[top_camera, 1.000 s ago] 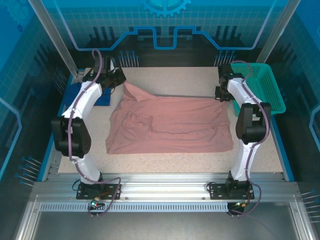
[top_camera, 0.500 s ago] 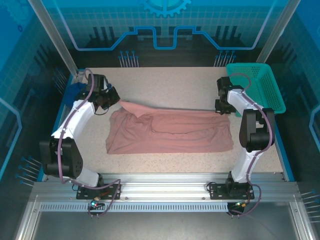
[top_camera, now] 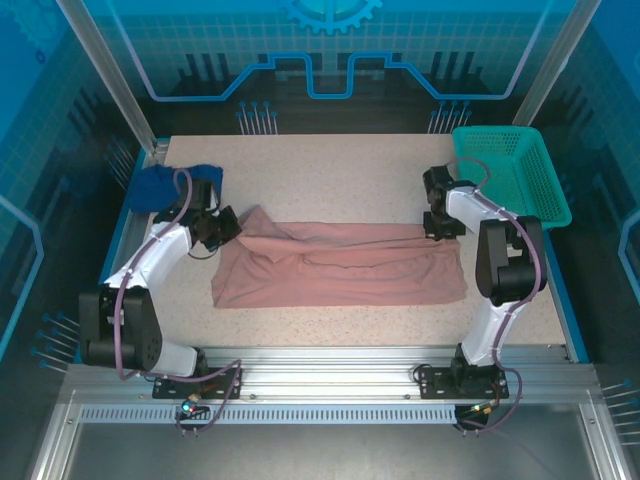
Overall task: Fold the inside-out t-shirt
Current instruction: Fold the T-shirt at the center of the table.
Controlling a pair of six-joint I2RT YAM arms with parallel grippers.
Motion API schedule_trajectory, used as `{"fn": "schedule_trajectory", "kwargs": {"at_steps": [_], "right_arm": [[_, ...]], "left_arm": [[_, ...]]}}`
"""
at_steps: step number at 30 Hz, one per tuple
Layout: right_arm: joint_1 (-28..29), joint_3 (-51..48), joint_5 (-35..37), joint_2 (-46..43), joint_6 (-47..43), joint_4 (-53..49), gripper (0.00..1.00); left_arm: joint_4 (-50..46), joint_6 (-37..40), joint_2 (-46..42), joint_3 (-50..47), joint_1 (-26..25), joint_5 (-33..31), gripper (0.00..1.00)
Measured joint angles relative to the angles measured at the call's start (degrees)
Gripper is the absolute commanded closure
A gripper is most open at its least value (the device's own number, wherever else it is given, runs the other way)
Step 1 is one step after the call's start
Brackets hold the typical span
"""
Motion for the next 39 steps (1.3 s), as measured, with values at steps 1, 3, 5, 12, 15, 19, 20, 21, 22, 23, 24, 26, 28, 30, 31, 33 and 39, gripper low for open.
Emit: {"fn": "schedule_trajectory", "kwargs": {"at_steps": [1,3,5,12,15,19,20,21,22,23,24,26,28,30,31,33,39], "right_arm": [[0.0,-0.9,0.2,-0.2,0.0,-0.1,0.86],[0.1,-2.8,0.7,-1.0,0.0,-0.1,0.86],[0.4,-4.3,0.9,-2.2,0.1,-0.1,0.86],[0.6,-5.2,0.9,-5.3,0.2,-0.1,0.87],[0.6,-5.1,0.9,-5.4,0.2,-0.1,0.86],[0.6,-5.1,0.9,-5.4,0.2,-0.6,0.84],[0.6,-5.1,1.0,-5.4,0.3,-0.7,0.83],[0.6,-5.2,1.2,-5.4,0.3,-0.8,0.82],[0.6,-5.2,1.4,-5.5,0.4,-0.8,0.8],[0.6,-5.2,1.7,-5.7,0.6,-1.0,0.78],[0.6,-5.3,2.0,-5.9,0.9,-1.2,0.75],[0.7,-5.6,2.5,-6.7,1.4,-1.2,0.68],[1.1,-5.6,2.8,-8.1,1.5,-1.4,0.61],[2.5,-5.9,2.7,-10.1,1.4,-0.6,0.57],[3.6,-6.0,2.2,-11.2,1.3,0.0,0.54],[5.8,-6.0,0.7,-12.7,1.2,1.6,0.53],[7.1,-3.8,-2.4,-7.7,1.3,3.5,0.56]], "left_arm": [[0.0,-0.1,-0.3,-1.0,0.0,0.0,1.0],[0.0,-0.2,-0.7,-3.0,0.0,0.2,1.0],[0.0,-0.2,-0.7,-4.4,0.0,0.6,1.0],[0.2,-0.2,-0.8,-5.3,0.0,1.1,1.0],[0.0,-0.2,-0.8,-5.0,0.0,1.1,1.0],[0.0,-0.2,-0.9,-3.8,0.0,1.5,1.0],[0.0,-0.2,-1.0,-3.7,0.0,1.5,1.0],[-0.2,-0.2,-1.3,-3.5,0.0,1.5,1.0],[-0.4,-0.2,-1.6,-3.4,0.0,1.5,1.0],[-0.6,-0.2,-1.8,-3.4,0.0,1.5,1.0],[-0.9,-0.2,-2.1,-3.3,0.0,1.6,1.0],[-1.6,-0.2,-2.7,-3.3,0.0,1.8,1.0],[-2.4,-0.2,-3.1,-3.3,0.0,2.1,1.0],[-3.0,-0.1,-3.5,-3.4,0.0,2.3,1.0],[-3.0,-0.2,-3.6,-3.5,0.0,2.5,1.0],[-2.8,-0.2,-3.7,-4.1,0.0,2.8,1.0],[-2.6,-0.2,-3.6,-6.1,0.0,3.6,1.0]]}}
